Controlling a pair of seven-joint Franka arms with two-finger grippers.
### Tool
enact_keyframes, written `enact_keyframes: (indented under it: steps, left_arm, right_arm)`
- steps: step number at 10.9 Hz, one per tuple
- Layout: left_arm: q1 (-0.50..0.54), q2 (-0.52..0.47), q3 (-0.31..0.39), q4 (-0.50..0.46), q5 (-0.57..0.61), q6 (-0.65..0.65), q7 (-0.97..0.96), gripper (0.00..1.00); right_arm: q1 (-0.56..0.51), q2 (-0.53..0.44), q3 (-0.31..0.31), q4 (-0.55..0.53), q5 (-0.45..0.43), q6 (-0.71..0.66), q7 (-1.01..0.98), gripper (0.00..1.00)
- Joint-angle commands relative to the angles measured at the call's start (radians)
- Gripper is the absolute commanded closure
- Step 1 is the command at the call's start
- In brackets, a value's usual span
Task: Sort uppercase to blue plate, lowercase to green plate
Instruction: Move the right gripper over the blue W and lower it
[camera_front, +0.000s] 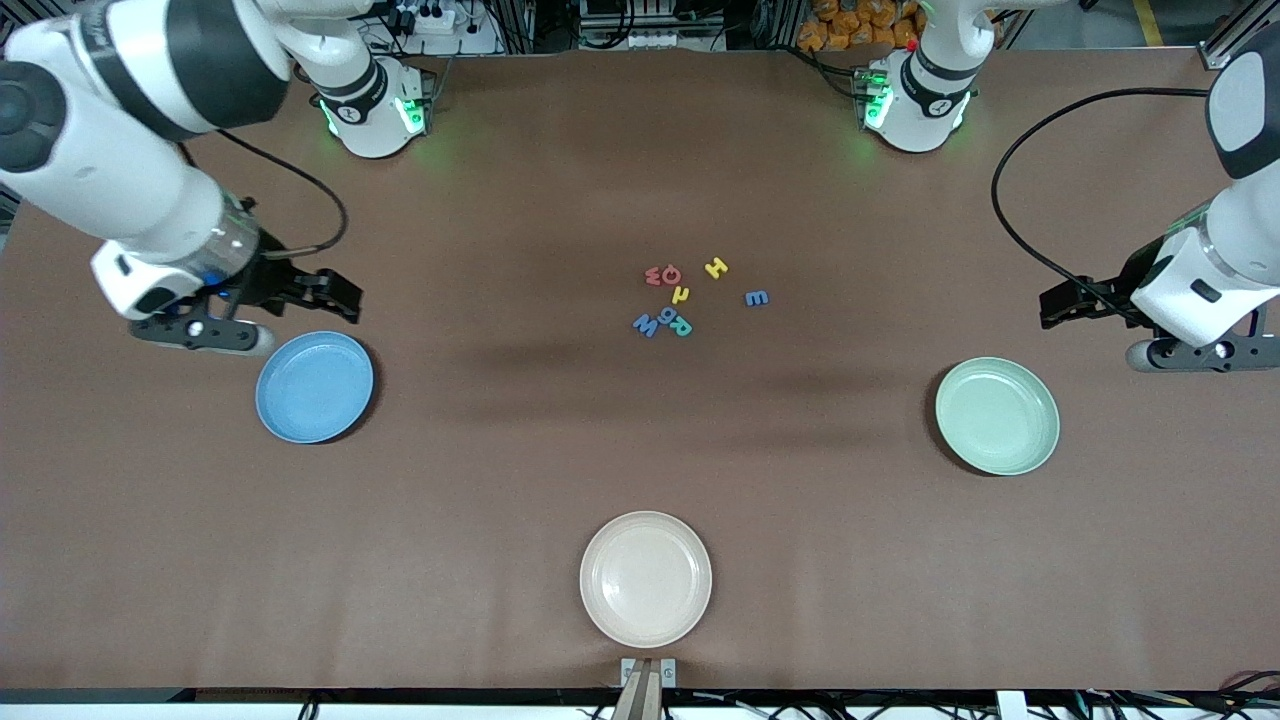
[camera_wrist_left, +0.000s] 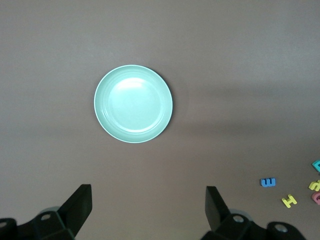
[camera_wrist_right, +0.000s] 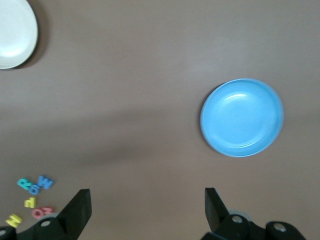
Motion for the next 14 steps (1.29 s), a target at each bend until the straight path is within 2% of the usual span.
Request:
enact_keyframes:
  steps: [1, 5, 6, 11, 12, 14]
  left_arm:
    - [0.004, -0.018, -0.002, -0.022, -0.012, 0.028, -0.007, 0.00]
    - [0.009, -0.018, 0.000, -0.017, -0.014, 0.032, -0.006, 0.00]
    - [0.009, -0.017, 0.000, -0.012, -0.012, 0.033, -0.001, 0.00]
    - [0.009, -0.003, 0.000, -0.014, -0.014, 0.051, -0.001, 0.00]
    - [0.009, -0.002, 0.000, -0.014, -0.014, 0.051, -0.001, 0.00]
    - [0.010, -0.003, 0.003, -0.014, -0.014, 0.051, 0.002, 0.00]
  right_arm:
    - [-0.006, 0.004, 0.102, -0.054, 0.021, 0.091, 0.184, 0.00]
    - [0.020, 0.110, 0.243, -0.069, 0.009, 0.245, 0.488, 0.00]
    - [0.029, 0.151, 0.260, -0.069, 0.007, 0.290, 0.548, 0.00]
    - [0.137, 0.332, 0.263, -0.071, -0.109, 0.484, 0.773, 0.00]
    - [0.166, 0.381, 0.263, -0.069, -0.173, 0.528, 0.857, 0.00]
    - [0.217, 0.458, 0.265, -0.069, -0.461, 0.550, 1.131, 0.00]
